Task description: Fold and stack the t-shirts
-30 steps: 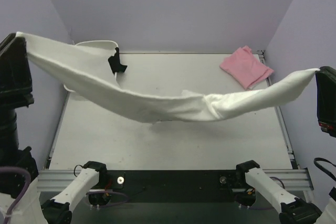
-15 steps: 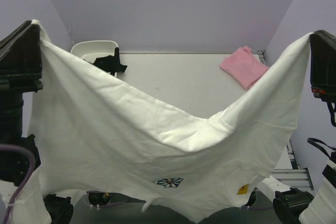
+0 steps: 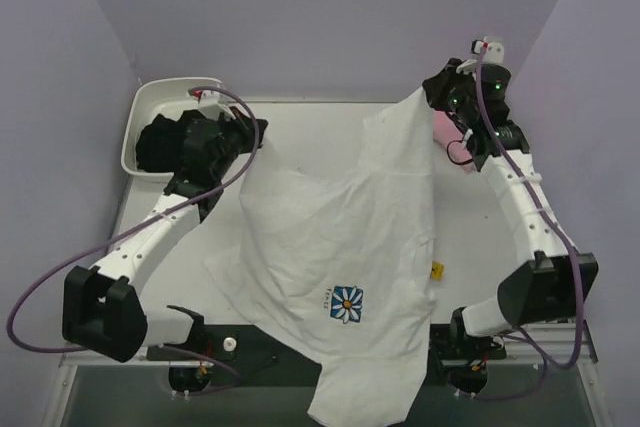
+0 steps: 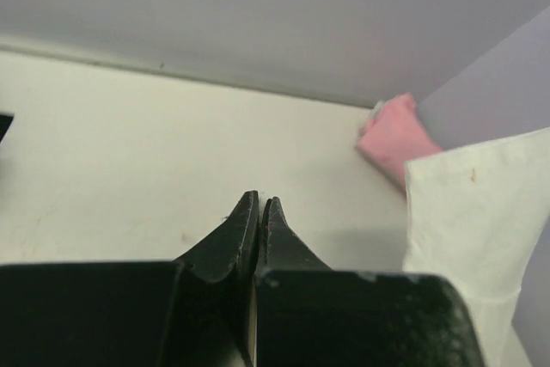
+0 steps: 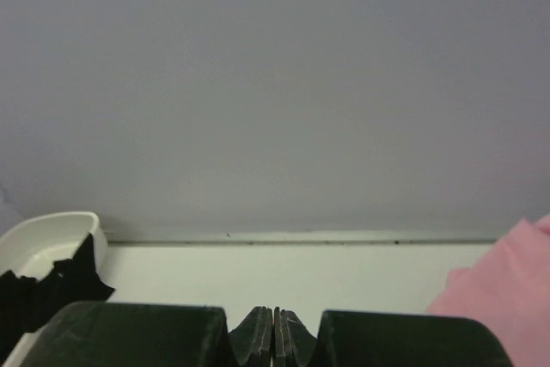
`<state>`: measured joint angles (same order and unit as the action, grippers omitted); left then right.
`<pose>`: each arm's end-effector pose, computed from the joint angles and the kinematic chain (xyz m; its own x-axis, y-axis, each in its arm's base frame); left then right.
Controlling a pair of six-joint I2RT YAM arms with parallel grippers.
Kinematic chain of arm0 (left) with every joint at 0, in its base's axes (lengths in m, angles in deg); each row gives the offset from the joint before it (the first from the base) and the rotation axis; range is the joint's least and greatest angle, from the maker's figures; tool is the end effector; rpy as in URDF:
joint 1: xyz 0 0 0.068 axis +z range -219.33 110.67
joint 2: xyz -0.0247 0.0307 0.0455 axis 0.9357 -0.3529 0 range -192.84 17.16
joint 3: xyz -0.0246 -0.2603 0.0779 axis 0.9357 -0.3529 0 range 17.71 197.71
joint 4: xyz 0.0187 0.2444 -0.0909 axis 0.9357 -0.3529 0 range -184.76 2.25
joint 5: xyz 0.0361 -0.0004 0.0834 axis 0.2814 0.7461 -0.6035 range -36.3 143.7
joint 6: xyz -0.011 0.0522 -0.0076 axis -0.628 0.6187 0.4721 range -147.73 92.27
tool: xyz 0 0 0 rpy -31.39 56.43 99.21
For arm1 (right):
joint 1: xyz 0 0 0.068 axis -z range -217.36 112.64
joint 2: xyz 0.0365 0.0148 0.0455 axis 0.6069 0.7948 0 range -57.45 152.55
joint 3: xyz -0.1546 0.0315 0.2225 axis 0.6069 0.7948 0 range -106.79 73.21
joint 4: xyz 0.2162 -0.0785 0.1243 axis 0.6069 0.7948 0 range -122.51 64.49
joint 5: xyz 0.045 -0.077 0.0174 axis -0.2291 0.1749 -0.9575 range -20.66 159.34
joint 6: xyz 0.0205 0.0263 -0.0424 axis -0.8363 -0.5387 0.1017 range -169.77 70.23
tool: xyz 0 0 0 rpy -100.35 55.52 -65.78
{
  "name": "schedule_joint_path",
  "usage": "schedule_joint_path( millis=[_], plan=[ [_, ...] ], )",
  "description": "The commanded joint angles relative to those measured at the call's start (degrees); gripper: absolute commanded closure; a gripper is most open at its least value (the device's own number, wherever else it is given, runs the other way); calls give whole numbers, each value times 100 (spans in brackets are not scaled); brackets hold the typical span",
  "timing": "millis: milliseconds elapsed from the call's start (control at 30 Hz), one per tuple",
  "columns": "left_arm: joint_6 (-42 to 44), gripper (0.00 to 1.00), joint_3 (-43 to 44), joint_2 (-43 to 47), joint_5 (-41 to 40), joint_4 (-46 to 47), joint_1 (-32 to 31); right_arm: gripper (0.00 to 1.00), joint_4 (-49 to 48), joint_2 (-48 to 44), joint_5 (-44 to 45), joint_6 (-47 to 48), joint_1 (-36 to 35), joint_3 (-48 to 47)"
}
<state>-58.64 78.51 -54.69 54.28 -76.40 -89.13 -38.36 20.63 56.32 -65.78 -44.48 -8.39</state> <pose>0.2815 -0.1017 0.3768 -0.1747 -0.4831 -0.8580 0.3013 0.8034 -0.5136 0.3102 0.0469 0.4643 0.0611 0.2783 -0.9585 -0.3726 0.8973 0.2368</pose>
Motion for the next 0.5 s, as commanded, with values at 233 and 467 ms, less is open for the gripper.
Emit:
schedule_joint_path(
  millis=[233, 467],
  plan=[
    [-599, 100, 177, -2015, -866, 1230, 458, 100, -339, 2578, 203, -60, 281, -1198],
    [-915, 100, 1205, -3123, -1446, 395, 617, 100, 145, 4081, 211, -78, 114, -2798]
  ],
)
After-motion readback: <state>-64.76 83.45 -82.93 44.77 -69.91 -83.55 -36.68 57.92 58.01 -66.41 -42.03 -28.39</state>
